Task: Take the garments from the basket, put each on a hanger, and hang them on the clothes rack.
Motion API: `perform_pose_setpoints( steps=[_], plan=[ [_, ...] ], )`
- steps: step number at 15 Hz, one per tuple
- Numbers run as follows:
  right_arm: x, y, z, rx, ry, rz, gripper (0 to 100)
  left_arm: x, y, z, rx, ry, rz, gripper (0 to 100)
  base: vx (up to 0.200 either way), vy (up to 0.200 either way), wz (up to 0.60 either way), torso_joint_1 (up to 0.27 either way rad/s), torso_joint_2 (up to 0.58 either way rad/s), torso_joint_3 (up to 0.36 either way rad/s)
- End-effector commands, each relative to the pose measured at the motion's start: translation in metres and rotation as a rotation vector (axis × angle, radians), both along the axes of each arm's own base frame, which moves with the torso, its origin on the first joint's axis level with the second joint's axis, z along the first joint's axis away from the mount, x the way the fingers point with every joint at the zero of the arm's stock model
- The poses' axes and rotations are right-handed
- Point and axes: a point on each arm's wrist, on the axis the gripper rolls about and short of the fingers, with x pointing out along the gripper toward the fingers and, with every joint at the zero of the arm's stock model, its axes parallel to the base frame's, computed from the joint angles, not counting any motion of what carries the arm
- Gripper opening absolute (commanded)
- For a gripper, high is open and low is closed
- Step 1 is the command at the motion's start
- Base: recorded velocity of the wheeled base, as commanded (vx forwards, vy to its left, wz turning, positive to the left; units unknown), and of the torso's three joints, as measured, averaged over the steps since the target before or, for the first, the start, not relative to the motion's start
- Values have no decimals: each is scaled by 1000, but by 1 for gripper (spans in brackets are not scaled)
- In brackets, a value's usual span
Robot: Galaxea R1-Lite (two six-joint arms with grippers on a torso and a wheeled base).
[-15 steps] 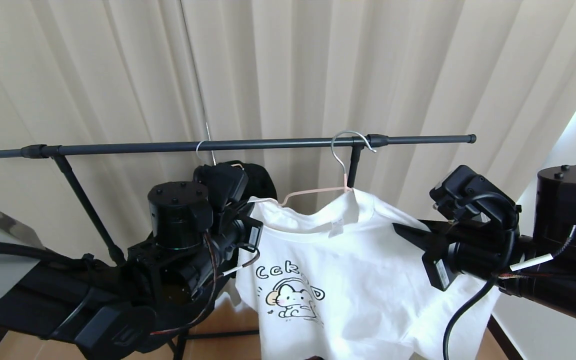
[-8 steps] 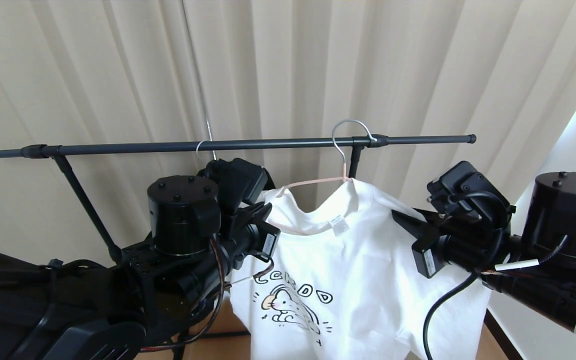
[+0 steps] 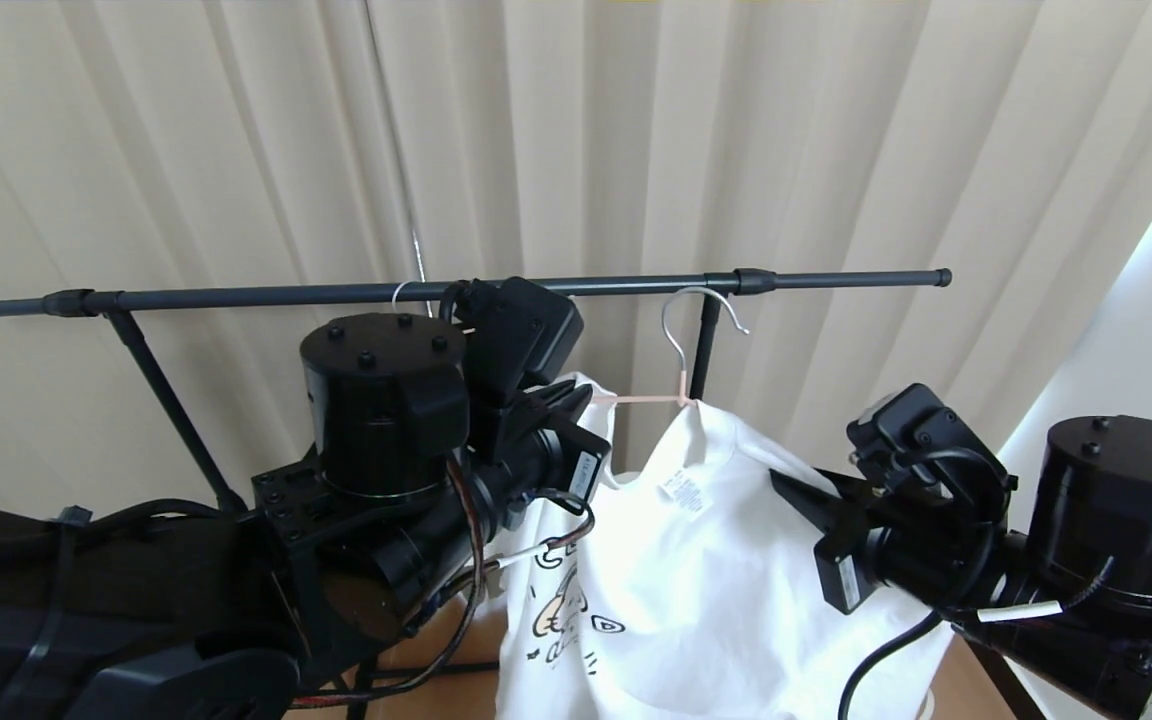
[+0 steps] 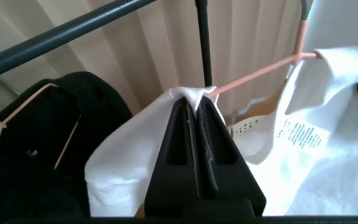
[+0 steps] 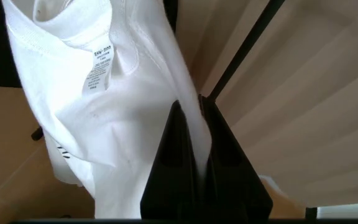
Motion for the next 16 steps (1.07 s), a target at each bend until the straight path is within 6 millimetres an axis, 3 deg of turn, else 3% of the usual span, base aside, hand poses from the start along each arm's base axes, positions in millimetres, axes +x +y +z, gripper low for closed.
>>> perform_pose_setpoints(
  steps=[1, 5, 7, 11, 16],
  plan=[
    [-3, 0, -6, 4, 13, 53, 0, -1, -2, 1, -4, -3, -9, 0, 0, 0, 0, 0, 0, 0],
    [7, 8, -15, 20, 29, 48, 0, -9, -8, 3, -11, -5, -40, 0, 0, 0, 0, 0, 0, 0],
    [17, 15, -23, 80, 18, 39, 0, -20, -12, 16, -18, -11, -73, 0, 0, 0, 0, 0, 0, 0],
    [26, 20, -31, 185, 12, 13, 0, -27, -20, 15, -28, 25, -103, 0, 0, 0, 0, 0, 0, 0],
    [27, 18, -22, 244, -40, 11, 0, -25, -25, 8, -26, 46, -105, 0, 0, 0, 0, 0, 0, 0]
  ],
)
